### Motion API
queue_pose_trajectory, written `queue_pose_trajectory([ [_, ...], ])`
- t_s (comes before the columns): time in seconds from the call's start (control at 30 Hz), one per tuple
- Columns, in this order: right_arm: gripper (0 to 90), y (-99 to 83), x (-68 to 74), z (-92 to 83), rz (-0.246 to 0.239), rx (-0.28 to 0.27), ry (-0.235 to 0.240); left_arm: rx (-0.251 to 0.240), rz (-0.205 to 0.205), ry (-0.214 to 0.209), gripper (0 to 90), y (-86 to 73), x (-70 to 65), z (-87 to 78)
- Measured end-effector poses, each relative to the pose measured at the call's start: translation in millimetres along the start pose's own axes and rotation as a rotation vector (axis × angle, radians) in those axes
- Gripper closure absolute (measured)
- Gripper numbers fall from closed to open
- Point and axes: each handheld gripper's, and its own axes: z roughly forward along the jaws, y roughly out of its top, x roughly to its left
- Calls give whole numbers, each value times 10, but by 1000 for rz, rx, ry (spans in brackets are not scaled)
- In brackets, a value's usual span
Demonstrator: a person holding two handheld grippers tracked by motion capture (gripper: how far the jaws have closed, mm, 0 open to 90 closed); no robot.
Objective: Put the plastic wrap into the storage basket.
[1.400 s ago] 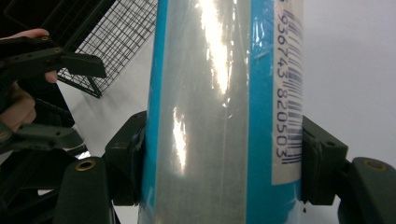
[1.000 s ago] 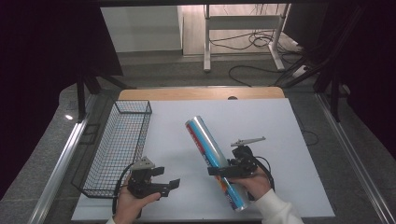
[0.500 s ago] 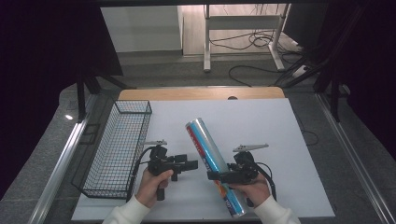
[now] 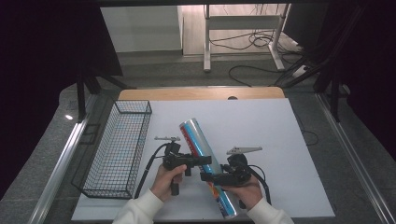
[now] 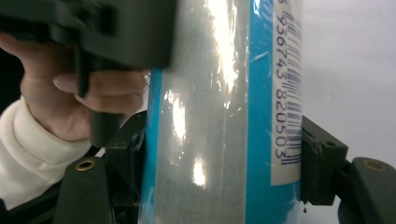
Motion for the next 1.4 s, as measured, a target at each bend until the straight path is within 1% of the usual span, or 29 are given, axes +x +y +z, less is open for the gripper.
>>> queue_pose_trajectory([
  [0.03, 316, 3, 5, 2, -3, -1, -2, -6, -3, -3, 221, 3, -2, 2],
  [0.07, 316, 7, 13, 2, -7, 1, -6, -9, -20, -10, 231, 23, -4, -3],
  [0.1, 316, 11, 21, -1, -12, -6, -14, -9, -20, -10, 241, 23, -4, -3],
  [0.13, 316, 11, 21, -1, -12, -6, -14, -9, -31, -15, 241, 30, -3, -6],
  [0.27, 315, 20, 22, -3, -11, -15, -12, -21, -76, -51, 279, 55, 25, -19],
  [0.43, 313, 27, 33, -3, -24, -21, -13, -26, -89, -66, 297, 67, 25, -38],
  [0.47, 309, 29, 38, 0, -26, -28, -3, -26, -101, -73, 299, 75, 23, -54],
  [0.53, 291, 35, 30, -2, -16, -35, 22, -26, -104, -80, 303, 84, 22, -76],
  [0.57, 273, 41, 20, -4, -1, -38, 46, -29, -111, -81, 305, 87, 17, -88],
  [0.6, 253, 47, 18, -6, 3, -38, 67, -31, -113, -82, 306, 92, 15, -99],
  [0.63, 233, 51, 24, -7, -5, -41, 74, -31, -113, -82, 308, 92, 15, -99],
  [0.67, 196, 49, 46, -14, -19, -52, 68, -35, -121, -83, 309, 97, 11, -108],
  [0.73, 133, 58, 96, -58, -65, -66, 32, -45, -114, -69, 312, 119, 18, -181],
  [0.8, 115, 73, 121, -148, -83, -87, 7, -58, -111, -65, 313, 136, 29, -266],
  [0.83, 111, 83, 112, -212, -85, -99, 10, -58, -111, -65, 314, 136, 29, -266],
  [0.87, 107, 88, 102, -251, -86, -105, 11, -73, -116, -58, 314, 151, 17, -333],
  [0.9, 107, 88, 102, -251, -86, -105, 11, -73, -116, -58, 315, 151, 17, -333],
  [0.93, 99, 94, 59, -349, -86, -118, 9, -80, -108, -41, 315, 170, 1, -416],
  [1.0, 99, 94, 0, -447, -75, -133, -2, -86, -109, -22, 315, 186, -4, -494],
  [1.03, 99, 94, 0, -447, -75, -133, -2, -86, -109, -22, 315, 186, -4, -494],
  [1.07, 99, 91, -42, -496, -71, -142, -12, -89, -113, -14, 315, 193, -2, -532],
  [1.1, 99, 79, -131, -589, -49, -157, -33, -90, -109, 9, 316, 215, -9, -608],
  [1.13, 100, 67, -175, -632, -38, -161, -46, -90, -106, 23, 317, 229, -25, -646],
  [1.17, 102, 52, -215, -668, -27, -160, -55, -87, -95, 34, 316, 244, -37, -684],
  [1.2, 102, 52, -215, -668, -27, -160, -55, -87, -95, 34, 317, 244, -37, -684],
  [1.23, 104, 19, -291, -725, -15, -153, -68, -88, -86, 46, 317, 272, -70, -757],
  [1.33, 105, -31, -378, -785, 3, -151, -99, -89, -83, 51, 317, 296, -97, -831],
  [1.37, 105, -44, -411, -800, 8, -152, -107, -91, -68, 67, 318, 321, -132, -916],
  [1.4, 105, -54, -431, -813, 9, -150, -115, -92, -65, 76, 317, 329, -148, -944],
])
